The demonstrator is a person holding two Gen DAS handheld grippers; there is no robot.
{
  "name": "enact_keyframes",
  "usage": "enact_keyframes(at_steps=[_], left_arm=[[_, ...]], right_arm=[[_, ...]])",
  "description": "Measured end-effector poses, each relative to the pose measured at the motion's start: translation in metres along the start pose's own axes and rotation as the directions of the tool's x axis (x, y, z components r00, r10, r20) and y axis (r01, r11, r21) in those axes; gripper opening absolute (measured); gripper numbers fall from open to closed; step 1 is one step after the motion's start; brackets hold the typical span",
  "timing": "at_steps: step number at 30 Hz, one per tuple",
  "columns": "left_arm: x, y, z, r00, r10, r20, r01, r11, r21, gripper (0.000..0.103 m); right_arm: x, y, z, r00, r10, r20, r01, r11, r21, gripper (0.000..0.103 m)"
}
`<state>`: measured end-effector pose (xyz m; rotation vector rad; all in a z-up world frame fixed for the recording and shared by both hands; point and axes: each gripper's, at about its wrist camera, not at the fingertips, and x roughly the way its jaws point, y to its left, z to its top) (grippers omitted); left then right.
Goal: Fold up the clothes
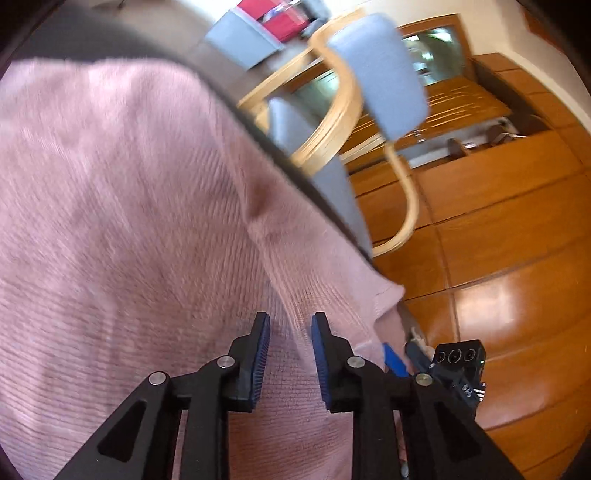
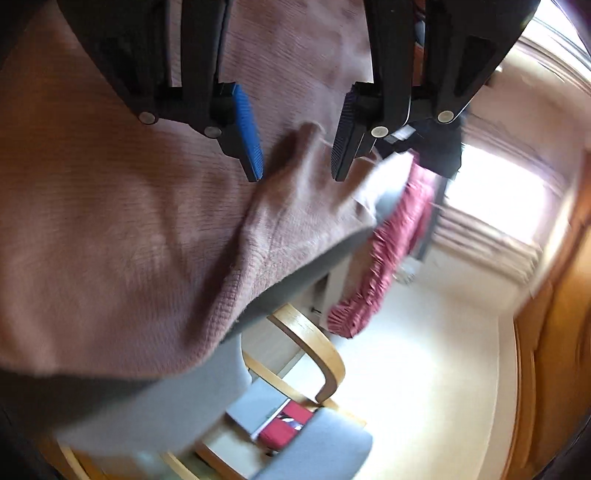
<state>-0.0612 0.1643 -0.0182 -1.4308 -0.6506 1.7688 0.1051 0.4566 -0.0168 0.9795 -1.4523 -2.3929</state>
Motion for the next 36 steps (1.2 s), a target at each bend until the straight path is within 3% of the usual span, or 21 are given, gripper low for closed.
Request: enact_keyframes(at_steps=[4,9,11,13,16,21,24,27,28,29,33,36], left_arm=[[0.007,-0.006,0.0,1.0,0.014,0.012,-0.014,0.999,-0.031,0.024],[-0.011,0.008,0.0,0.998,0.002,0.066,0.005,0.994,-0.111,0.024],[-0.011,0.009,-0.001,0.998,-0.002,0.063,0.009,0.992,-0.123,0.024],[-0.008,0.007,-0.002,0.999,-0.004,0.053,0.01,0.993,-0.114,0.024],[0.002,0.003,-0.002,0.998,-0.043,0.041,0.048,0.99,-0.131,0.026],[0.006,0.008,-0.001,0.992,-0.124,0.036,0.127,0.986,-0.109,0.026],[0.009,0.006,-0.003,0.988,-0.147,0.056,0.149,0.989,-0.025,0.025],[0.011,-0.008,-0.01,0.993,-0.095,0.07,0.083,0.986,0.147,0.013],[0.01,-0.01,-0.01,0.993,-0.101,0.068,0.089,0.983,0.163,0.012],[0.009,-0.01,-0.009,0.991,-0.119,0.068,0.106,0.98,0.171,0.011],[0.005,0.007,-0.001,0.971,-0.231,0.068,0.225,0.971,0.083,0.006],[0.004,0.013,0.003,0.967,-0.243,0.078,0.24,0.97,0.044,0.005]], right_arm=[[0.02,-0.006,0.004,0.999,0.043,-0.003,-0.042,0.997,0.067,0.042],[0.032,-0.003,0.0,0.999,0.033,-0.014,-0.033,0.999,0.04,0.039],[0.033,-0.002,-0.001,1.0,0.018,-0.023,-0.018,1.0,0.003,0.033],[0.036,-0.001,-0.004,1.0,-0.011,-0.024,0.01,0.999,-0.04,0.018],[0.035,0.001,-0.006,0.999,-0.007,-0.044,0.004,0.998,-0.067,0.019],[0.031,-0.005,-0.006,0.997,0.007,-0.075,-0.009,1.0,-0.023,0.019],[0.037,-0.004,-0.006,0.997,0.005,-0.081,-0.009,0.999,-0.047,0.019],[0.037,0.004,-0.008,0.997,-0.031,-0.067,0.022,0.992,-0.123,0.017],[0.037,0.005,-0.008,0.997,-0.04,-0.059,0.032,0.99,-0.138,0.008],[0.034,0.004,-0.007,0.998,-0.042,-0.04,0.036,0.99,-0.135,0.008],[-0.004,0.008,0.0,0.995,-0.012,0.103,0.03,0.984,-0.173,0.007],[-0.018,0.014,0.001,0.995,-0.023,0.101,0.044,0.977,-0.21,0.006]])
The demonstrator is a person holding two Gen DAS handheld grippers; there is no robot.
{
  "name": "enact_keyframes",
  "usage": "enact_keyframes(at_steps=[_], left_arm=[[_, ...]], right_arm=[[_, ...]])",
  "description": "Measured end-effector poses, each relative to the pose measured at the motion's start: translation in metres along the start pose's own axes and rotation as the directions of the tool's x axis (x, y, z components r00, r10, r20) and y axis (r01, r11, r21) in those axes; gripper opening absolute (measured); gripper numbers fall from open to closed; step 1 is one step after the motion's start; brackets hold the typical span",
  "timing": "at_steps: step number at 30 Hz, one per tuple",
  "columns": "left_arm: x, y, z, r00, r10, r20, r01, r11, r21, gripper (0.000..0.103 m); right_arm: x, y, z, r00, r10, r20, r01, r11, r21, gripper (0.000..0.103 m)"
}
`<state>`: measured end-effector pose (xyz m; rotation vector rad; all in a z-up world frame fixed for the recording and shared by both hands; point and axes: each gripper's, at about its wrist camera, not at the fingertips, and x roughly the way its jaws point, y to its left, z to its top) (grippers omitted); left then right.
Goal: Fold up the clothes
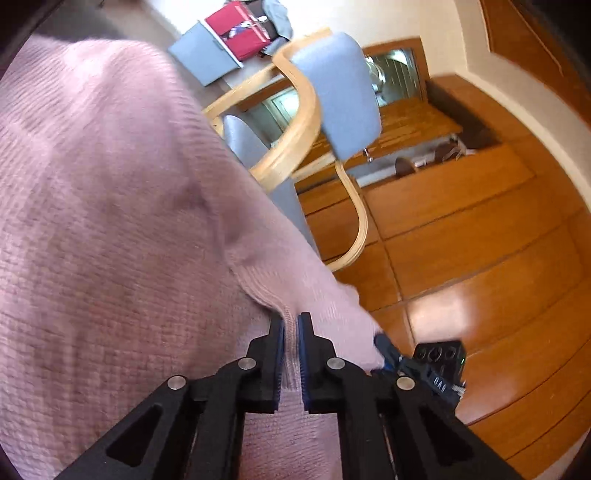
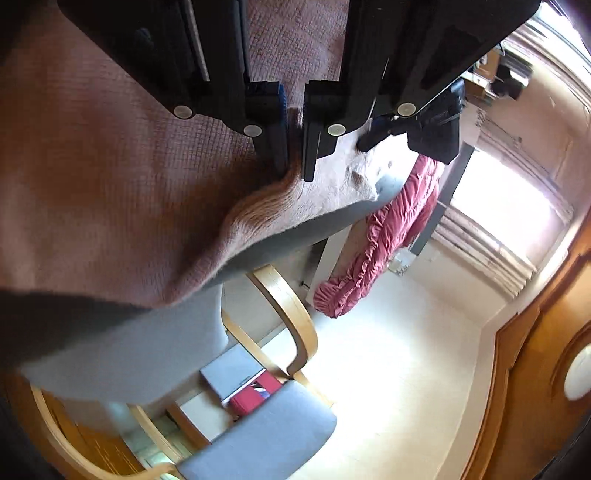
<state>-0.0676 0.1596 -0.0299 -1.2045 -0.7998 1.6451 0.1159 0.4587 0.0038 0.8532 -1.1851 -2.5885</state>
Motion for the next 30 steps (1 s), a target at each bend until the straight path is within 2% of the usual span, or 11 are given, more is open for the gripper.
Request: enact_keyframes(at_steps=[1,4,6,8,15,18,21,24,26,29,30], left_arm=[[0.001,0.0,0.001,1.0,0.01,-0.002,-0.01,1.0,-0.001,0.005],[0.009,-0.01,-0.002,0.994,0.104,-0.037,-0.101,0.992,0.069,0.005],[0.015,-0.018,-0.004,0.984,0.171,-0.058,-0.163,0.979,0.122,0.006],[0.017,-0.023,-0.006,0.979,0.197,-0.058,-0.186,0.97,0.155,0.006],[0.01,-0.018,-0.005,0.987,0.153,-0.041,-0.147,0.983,0.111,0.006],[0.0,-0.018,-0.003,0.984,0.18,-0.005,-0.178,0.977,0.119,0.006],[-0.025,-0.03,-0.001,0.966,0.244,0.088,-0.255,0.956,0.143,0.006],[-0.038,-0.051,0.005,0.942,0.282,0.184,-0.313,0.934,0.171,0.008],[-0.027,-0.067,0.011,0.94,0.289,0.181,-0.325,0.921,0.216,0.011],[0.005,-0.087,0.012,0.936,0.329,0.127,-0.353,0.877,0.326,0.013],[0.016,-0.089,0.002,0.933,0.345,0.1,-0.357,0.854,0.378,0.013]], right_arm=[[0.003,-0.002,-0.001,0.999,-0.01,-0.033,0.01,1.0,0.01,0.006],[0.021,-0.011,-0.007,0.988,-0.08,-0.128,0.084,0.996,0.029,0.006],[0.024,-0.015,-0.009,0.986,-0.083,-0.145,0.089,0.995,0.035,0.005],[0.023,-0.012,-0.008,0.984,-0.092,-0.15,0.096,0.995,0.02,0.005],[0.024,-0.007,-0.008,0.984,-0.096,-0.149,0.098,0.995,0.003,0.007],[0.021,-0.004,-0.003,0.989,-0.101,-0.107,0.104,0.995,0.015,0.009],[0.011,0.005,0.002,0.994,-0.104,-0.018,0.103,0.995,-0.004,0.013],[0.002,0.006,0.003,0.986,-0.159,0.045,0.16,0.987,-0.025,0.016],[0.002,0.005,0.004,0.988,-0.146,0.045,0.147,0.989,-0.033,0.016],[0.009,0.003,0.002,0.995,-0.095,0.009,0.095,0.995,-0.028,0.016],[0.01,0.001,0.001,0.995,-0.095,-0.007,0.094,0.995,-0.024,0.016]])
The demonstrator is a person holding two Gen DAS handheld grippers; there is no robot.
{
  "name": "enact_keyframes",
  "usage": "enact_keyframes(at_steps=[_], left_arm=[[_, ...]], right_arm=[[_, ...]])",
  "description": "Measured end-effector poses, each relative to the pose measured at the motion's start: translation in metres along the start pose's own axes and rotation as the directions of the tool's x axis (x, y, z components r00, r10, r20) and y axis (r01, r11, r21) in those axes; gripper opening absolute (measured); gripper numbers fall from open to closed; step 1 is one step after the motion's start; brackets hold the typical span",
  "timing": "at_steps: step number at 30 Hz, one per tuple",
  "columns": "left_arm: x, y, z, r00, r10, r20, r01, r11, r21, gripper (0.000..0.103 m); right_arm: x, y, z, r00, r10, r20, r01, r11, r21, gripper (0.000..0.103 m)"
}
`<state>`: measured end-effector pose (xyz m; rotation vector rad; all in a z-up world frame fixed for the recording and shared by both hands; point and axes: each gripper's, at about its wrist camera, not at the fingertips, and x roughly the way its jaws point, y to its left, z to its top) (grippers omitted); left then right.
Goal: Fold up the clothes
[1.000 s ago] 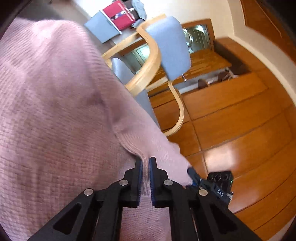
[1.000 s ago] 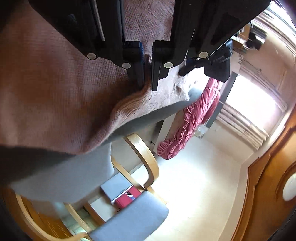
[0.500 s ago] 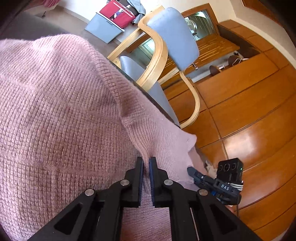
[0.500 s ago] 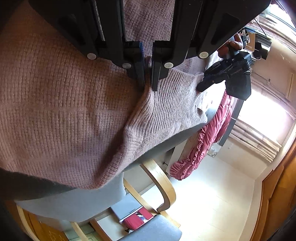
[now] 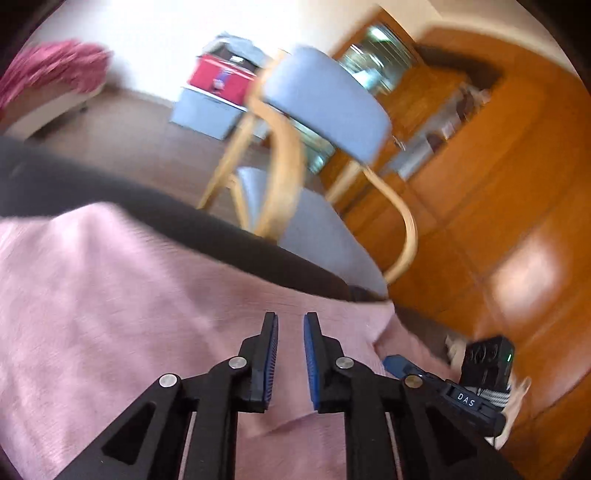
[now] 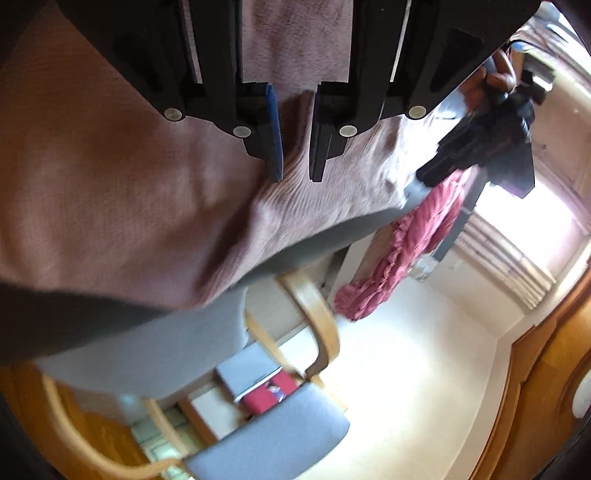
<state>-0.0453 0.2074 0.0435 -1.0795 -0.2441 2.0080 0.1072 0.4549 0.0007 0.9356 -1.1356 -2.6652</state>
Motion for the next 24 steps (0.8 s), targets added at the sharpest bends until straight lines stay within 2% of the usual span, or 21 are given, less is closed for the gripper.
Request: enact_keyframes(at_steps=[3,7,8,12,14,19,21,24], left_arm=[[0.024,-0.015,-0.021,0.997,0.04,-0.066,-0.03,0.99,0.136,0.013],[0.039,-0.023,-0.04,0.996,0.056,-0.071,-0.04,0.978,0.207,0.015],[0.037,-0.02,-0.04,0.997,0.034,-0.076,-0.019,0.981,0.193,0.019],[0.035,-0.001,-0.04,0.995,-0.047,-0.087,0.057,0.991,0.118,0.019],[0.035,0.003,-0.038,0.994,-0.066,-0.089,0.075,0.992,0.1,0.019],[0.029,0.011,-0.039,0.992,-0.085,-0.09,0.093,0.992,0.084,0.019],[0.028,0.013,-0.039,0.991,-0.098,-0.09,0.105,0.992,0.072,0.019],[0.03,0.013,-0.039,0.989,-0.115,-0.091,0.121,0.991,0.056,0.019]], right_arm=[[-0.005,-0.007,-0.002,1.0,-0.018,0.0,0.018,1.0,0.016,0.016],[-0.013,-0.019,0.001,0.999,-0.034,0.038,0.032,0.997,0.07,0.016],[-0.017,-0.022,0.001,0.998,-0.041,0.054,0.036,0.996,0.081,0.016],[-0.032,-0.011,0.006,0.987,-0.084,0.135,0.076,0.995,0.063,0.016],[-0.039,0.0,0.011,0.98,-0.1,0.173,0.095,0.995,0.039,0.016],[-0.002,0.032,0.041,0.988,-0.124,0.096,0.13,0.99,-0.052,0.016],[0.015,0.029,0.05,0.985,-0.165,0.061,0.169,0.983,-0.069,0.016],[0.032,0.001,0.057,0.971,-0.237,0.014,0.237,0.971,0.007,0.016]])
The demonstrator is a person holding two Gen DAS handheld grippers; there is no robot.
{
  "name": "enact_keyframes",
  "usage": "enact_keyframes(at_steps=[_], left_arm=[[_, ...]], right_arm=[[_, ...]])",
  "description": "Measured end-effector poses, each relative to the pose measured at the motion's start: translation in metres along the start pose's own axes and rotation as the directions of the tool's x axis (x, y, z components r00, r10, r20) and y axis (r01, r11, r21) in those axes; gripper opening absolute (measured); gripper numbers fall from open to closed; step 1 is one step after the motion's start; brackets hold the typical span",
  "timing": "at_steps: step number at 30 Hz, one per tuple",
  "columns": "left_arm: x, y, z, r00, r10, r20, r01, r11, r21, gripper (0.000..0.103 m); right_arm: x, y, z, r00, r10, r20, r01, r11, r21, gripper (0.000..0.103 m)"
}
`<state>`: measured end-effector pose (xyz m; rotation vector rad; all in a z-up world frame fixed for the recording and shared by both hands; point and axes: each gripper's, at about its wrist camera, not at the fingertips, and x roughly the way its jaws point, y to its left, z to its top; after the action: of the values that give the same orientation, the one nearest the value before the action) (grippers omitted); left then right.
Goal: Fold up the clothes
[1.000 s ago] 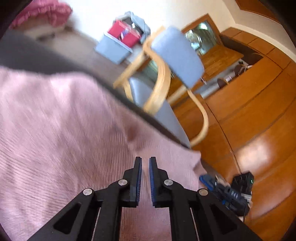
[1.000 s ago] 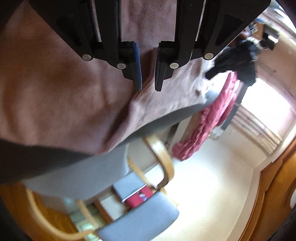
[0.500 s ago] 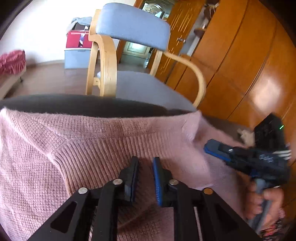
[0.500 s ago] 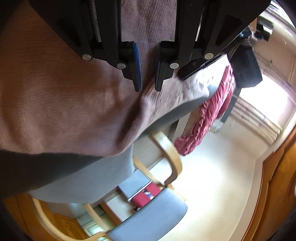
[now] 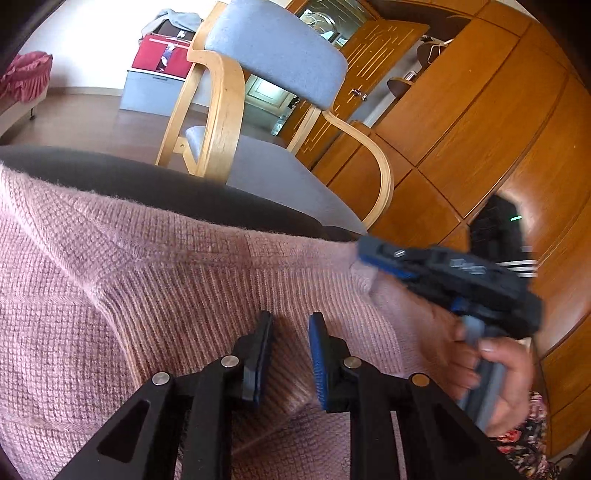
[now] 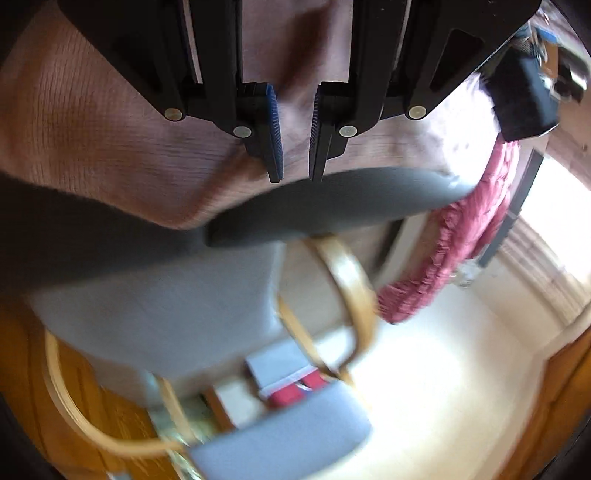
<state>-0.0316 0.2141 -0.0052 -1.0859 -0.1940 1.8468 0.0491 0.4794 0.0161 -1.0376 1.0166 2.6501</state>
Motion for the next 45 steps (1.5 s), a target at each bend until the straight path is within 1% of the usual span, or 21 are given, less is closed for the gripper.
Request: enact_keyframes(at_steps=[2,3,4,6,9,10,12,13,15,18,20,21,24,27,30,33,35,38,40,42,45], left_arm=[[0.002,-0.001,0.001,1.0,-0.006,-0.001,0.006,1.0,-0.004,0.019],[0.003,0.0,0.001,1.0,-0.009,-0.001,0.009,1.0,-0.006,0.019],[0.005,-0.002,0.003,1.0,-0.012,-0.002,0.012,1.0,-0.007,0.019],[0.006,-0.002,0.003,1.0,-0.019,-0.003,0.019,1.0,-0.012,0.019],[0.007,-0.002,0.005,1.0,-0.027,-0.002,0.026,0.999,-0.019,0.019],[0.008,-0.001,0.005,1.0,-0.029,-0.002,0.029,0.999,-0.021,0.019],[0.009,-0.001,0.006,0.999,-0.034,-0.002,0.034,0.999,-0.026,0.019],[0.009,-0.001,0.006,0.999,-0.036,-0.001,0.036,0.999,-0.028,0.019],[0.009,0.0,0.006,0.999,-0.04,0.001,0.04,0.999,-0.032,0.019],[0.007,0.001,0.006,0.999,-0.047,0.01,0.048,0.998,-0.041,0.019],[0.004,0.003,0.006,0.998,-0.05,0.026,0.051,0.997,-0.052,0.019],[0.002,0.003,0.006,0.998,-0.047,0.035,0.049,0.997,-0.056,0.019],[-0.007,0.009,0.007,0.997,-0.032,0.071,0.039,0.995,-0.091,0.019],[-0.021,0.023,0.013,0.994,0.025,0.109,-0.006,0.984,-0.178,0.019],[-0.033,0.036,0.029,0.991,0.077,0.106,-0.056,0.98,-0.191,0.019],[-0.04,0.055,0.05,0.966,0.236,0.102,-0.218,0.963,-0.157,0.019],[-0.038,0.071,0.056,0.956,0.283,0.084,-0.268,0.951,-0.153,0.019],[-0.043,0.093,0.056,0.961,0.252,0.117,-0.234,0.961,-0.146,0.012],[-0.049,0.114,0.056,0.969,0.204,0.14,-0.165,0.955,-0.247,0.007],[-0.058,0.135,0.053,0.969,0.167,0.18,-0.096,0.933,-0.346,0.005],[-0.071,0.162,0.045,0.958,0.134,0.252,0.0,0.883,-0.47,0.005]], right_arm=[[0.003,-0.026,0.001,0.999,-0.024,0.034,0.021,0.996,0.085,0.005],[0.002,-0.041,0.001,0.998,-0.01,0.054,0.002,0.989,0.146,0.0],[0.001,-0.052,0.001,0.997,0.03,0.076,-0.045,0.977,0.209,0.0],[-0.005,-0.058,0.002,0.993,0.002,0.116,-0.029,0.972,0.232,0.0],[-0.005,-0.045,0.005,0.993,-0.064,0.099,0.044,0.981,0.19,0.0],[-0.007,-0.039,0.005,0.993,-0.073,0.092,0.054,0.98,0.193,0.003],[-0.015,-0.022,0.001,0.995,-0.033,0.09,0.013,0.977,0.214,0.007],[-0.018,-0.011,-0.003,0.996,0.024,0.09,-0.043,0.977,0.207,0.007],[-0.017,0.016,-0.014,0.994,0.086,0.069,-0.096,0.983,0.158,0.007],[-0.004,0.044,-0.034,0.995,0.098,0.031,-0.1,0.993,0.067,0.007],[0.013,0.047,-0.048,0.998,0.066,-0.015,-0.065,0.998,0.013,0.007],[0.021,0.045,-0.054,0.998,0.057,-0.028,-0.057,0.998,-0.005,0.001],[0.02,0.038,-0.055,0.994,0.106,-0.029,-0.105,0.994,0.021,0.0],[0.022,0.035,-0.057,0.992,0.126,-0.025,-0.126,0.992,0.032,0.0],[0.024,0.036,-0.056,0.99,0.138,-0.023,-0.137,0.99,0.039,0.0],[0.026,0.034,-0.057,0.988,0.154,-0.024,-0.153,0.987,0.051,0.0],[0.02,0.03,-0.057,0.987,0.16,-0.022,-0.159,0.986,0.054,0.0],[0.017,0.026,-0.056,0.986,0.167,-0.02,-0.166,0.985,0.057,0.0],[0.015,0.026,-0.057,0.986,0.168,-0.02,-0.167,0.984,0.057,0.0],[0.013,0.027,-0.058,0.985,0.169,-0.021,-0.168,0.984,0.056,0.0],[0.012,0.027,-0.059,0.985,0.171,-0.022,-0.169,0.984,0.057,0.0]])
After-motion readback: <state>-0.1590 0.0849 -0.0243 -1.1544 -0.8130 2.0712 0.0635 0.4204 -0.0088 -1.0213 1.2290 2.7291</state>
